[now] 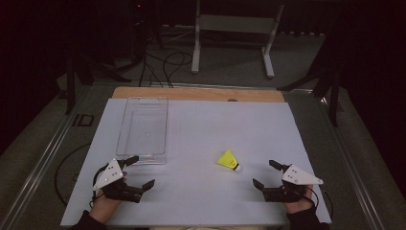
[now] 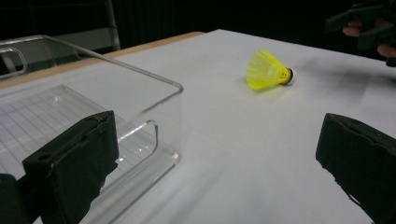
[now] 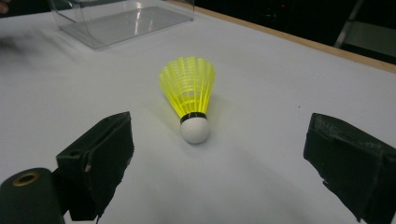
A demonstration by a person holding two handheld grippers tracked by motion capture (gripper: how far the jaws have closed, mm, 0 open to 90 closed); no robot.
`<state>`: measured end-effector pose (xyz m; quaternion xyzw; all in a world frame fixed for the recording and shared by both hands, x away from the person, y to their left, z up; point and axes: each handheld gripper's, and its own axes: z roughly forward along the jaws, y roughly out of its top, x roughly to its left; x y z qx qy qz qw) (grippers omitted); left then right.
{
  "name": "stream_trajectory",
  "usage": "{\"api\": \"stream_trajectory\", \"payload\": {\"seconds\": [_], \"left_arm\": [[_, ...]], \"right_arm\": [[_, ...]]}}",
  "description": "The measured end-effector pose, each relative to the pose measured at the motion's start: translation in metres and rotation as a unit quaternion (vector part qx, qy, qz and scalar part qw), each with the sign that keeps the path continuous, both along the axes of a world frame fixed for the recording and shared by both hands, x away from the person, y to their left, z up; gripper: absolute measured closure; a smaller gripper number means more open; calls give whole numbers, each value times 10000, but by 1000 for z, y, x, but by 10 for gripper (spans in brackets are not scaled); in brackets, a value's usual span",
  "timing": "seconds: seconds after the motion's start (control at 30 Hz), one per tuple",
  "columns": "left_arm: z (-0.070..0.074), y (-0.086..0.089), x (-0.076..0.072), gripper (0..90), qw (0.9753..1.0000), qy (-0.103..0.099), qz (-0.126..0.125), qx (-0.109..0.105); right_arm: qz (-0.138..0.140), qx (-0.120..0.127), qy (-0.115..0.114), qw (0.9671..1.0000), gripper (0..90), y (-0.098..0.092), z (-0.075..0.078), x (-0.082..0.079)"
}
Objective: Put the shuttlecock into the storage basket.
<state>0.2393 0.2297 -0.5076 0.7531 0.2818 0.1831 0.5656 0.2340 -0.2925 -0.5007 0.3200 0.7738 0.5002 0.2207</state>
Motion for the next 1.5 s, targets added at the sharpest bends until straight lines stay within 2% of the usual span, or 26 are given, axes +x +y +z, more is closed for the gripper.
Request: {"api": "stream_trajectory", "payload": {"seconds": [0.03, 0.17, 0.23, 0.53, 0.7, 0.87, 1.17, 1.37, 1.5], "left_arm": [[0, 0, 0, 1, 10000, -7, 5, -1], [0, 1, 0, 1, 10000, -11, 7, -30], [0, 0, 0, 0, 10000, -7, -21, -55], [0, 1, 1, 1, 9999, 13, -29, -144], [0, 1, 1, 0, 9999, 22, -45, -142], [0, 1, 1, 1, 9999, 27, -49, -131], [0, 1, 1, 1, 9999, 48, -63, -140], [0, 1, 1, 0, 9998, 52, -75, -150], [0, 1, 1, 1, 9998, 55, -66, -152]], "right_arm": [[16, -91, 56, 9999, 84, 1, 0, 0], [11, -117, 143, 9998, 84, 0, 0, 1], [-44, -95, 264, 9996, 83, -2, 0, 2], [35, -27, 340, 9994, 83, -2, 3, 1], [35, -83, 298, 9995, 83, -1, 4, 1], [31, -242, 227, 9994, 83, 2, 4, -1], [-18, -145, 243, 9996, 83, -1, 6, -1], [-142, -147, 171, 9996, 83, -4, 14, -2], [-314, -290, 161, 9990, 83, -5, 22, -3]]}}
